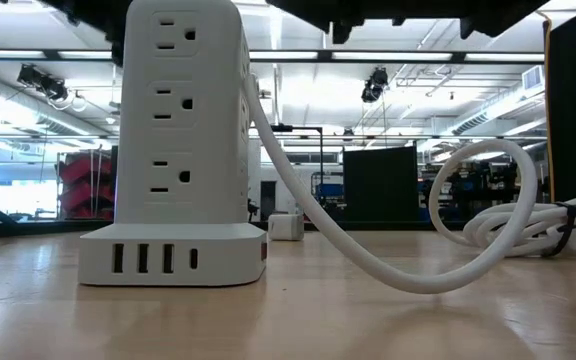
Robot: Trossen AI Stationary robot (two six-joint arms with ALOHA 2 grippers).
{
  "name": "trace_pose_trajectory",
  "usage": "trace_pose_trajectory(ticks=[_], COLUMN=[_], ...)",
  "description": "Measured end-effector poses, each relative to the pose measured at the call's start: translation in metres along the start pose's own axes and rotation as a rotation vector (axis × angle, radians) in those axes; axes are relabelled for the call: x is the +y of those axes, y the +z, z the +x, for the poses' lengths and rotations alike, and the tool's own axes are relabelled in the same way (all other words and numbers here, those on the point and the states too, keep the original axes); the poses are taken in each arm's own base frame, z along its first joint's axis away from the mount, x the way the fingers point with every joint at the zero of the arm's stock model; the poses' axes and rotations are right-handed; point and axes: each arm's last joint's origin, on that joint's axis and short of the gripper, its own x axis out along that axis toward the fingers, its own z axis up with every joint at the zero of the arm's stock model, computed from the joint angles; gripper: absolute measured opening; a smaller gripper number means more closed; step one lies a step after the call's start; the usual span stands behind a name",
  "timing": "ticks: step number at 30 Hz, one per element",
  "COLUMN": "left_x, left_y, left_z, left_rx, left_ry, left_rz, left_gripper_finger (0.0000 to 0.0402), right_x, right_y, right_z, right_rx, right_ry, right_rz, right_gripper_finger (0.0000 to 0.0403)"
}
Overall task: Insert USB
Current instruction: Insert the white charger cable into the white charger adapter
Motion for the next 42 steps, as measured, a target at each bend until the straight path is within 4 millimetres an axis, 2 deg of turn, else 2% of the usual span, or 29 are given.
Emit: trace_pose_trajectory(ticks=[6, 9, 14, 18, 23, 31, 34, 36, 42], left_x=[-0.002, -0.003, -0.009, -0.011, -0.006, -0.006, -0.012, -0.018, -0.026], left_y=[0.029, 0.042, 0.049, 0.049, 0.046, 0.033, 0.019, 0.007, -0.033], left_z=[0.002, 0.003, 0.009, 0.007, -0.004, -0.013, -0.008, -0.002, 0.018], left_rx=[-0.129, -0.175, -0.171, -0.126, -0.073, 0.045, 0.100, 0.109, 0.046], left_ry=[-0.014, -0.031, -0.056, -0.092, -0.101, -0.140, -0.218, -0.300, -0.541], left_rz=[-0.010, -0.007, 0.020, 0.053, 0.065, 0.066, 0.045, 0.020, -0.098], left_gripper_finger=[0.0000, 0.0000, 0.0000, 0.0000, 0.0000, 0.0000, 0.0000, 0.0000, 0.0000], right_x=[-0.018, -0.025, -0.044, -0.071, -0.110, -0.164, -0.170, -0.168, -0.155], right_y=[0.010, 0.012, 0.010, 0.002, 0.003, 0.062, 0.083, 0.089, 0.069], right_z=[0.018, 0.033, 0.065, 0.077, 0.070, 0.030, 0.013, 0.007, 0.004], right_rx=[0.137, 0.174, 0.222, 0.369, 0.488, 0.389, 0.350, 0.349, 0.490], right_ry=[0.001, -0.006, -0.058, -0.239, -0.498, -0.690, -0.689, -0.620, -0.389], right_rz=[-0.017, -0.022, -0.045, -0.111, -0.237, -0.259, -0.245, -0.218, -0.091], right_gripper_finger=[0.0091, 0.0076, 0.0057, 0.0050, 0.0045, 0.0034, 0.0030, 0.0028, 0.0028])
